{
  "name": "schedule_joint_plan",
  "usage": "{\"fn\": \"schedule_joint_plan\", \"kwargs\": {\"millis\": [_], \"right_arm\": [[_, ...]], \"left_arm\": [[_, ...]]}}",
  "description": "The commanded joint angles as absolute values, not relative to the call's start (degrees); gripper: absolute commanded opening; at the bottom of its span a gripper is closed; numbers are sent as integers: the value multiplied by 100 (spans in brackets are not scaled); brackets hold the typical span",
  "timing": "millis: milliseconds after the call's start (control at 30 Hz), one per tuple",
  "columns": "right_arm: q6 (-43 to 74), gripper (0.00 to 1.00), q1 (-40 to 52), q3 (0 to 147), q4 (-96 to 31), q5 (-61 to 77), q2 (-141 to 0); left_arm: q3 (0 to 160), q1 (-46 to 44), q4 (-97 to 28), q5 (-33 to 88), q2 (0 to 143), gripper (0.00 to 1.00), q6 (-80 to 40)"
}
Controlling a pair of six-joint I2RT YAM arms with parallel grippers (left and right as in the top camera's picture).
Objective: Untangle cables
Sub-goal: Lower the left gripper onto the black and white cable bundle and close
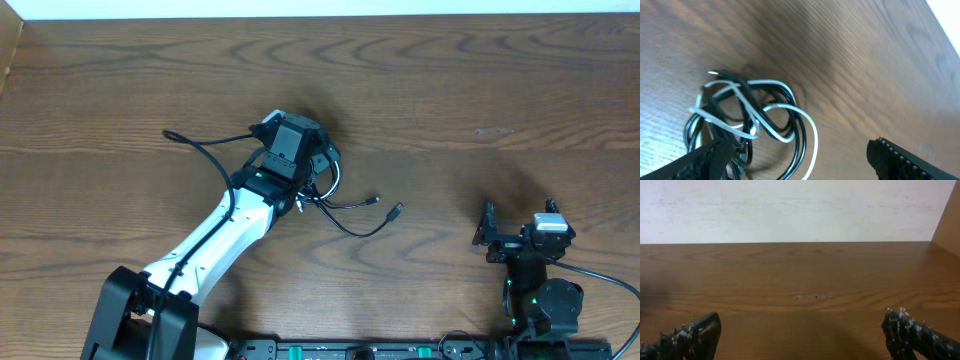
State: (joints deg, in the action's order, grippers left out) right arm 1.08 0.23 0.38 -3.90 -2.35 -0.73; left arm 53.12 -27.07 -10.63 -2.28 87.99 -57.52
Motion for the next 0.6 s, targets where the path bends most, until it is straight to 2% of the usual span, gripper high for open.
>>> {"fn": "schedule_joint_plan", "kwargs": {"millis": [0, 567], "right_arm": [[187, 99, 3, 30, -410, -263, -64], [185, 99, 3, 30, -412, -261, -64]], "left_arm": [[5384, -2698, -1151, -762, 8799, 91, -6484], [5384, -2709, -1129, -991, 9362, 91, -6484]]}}
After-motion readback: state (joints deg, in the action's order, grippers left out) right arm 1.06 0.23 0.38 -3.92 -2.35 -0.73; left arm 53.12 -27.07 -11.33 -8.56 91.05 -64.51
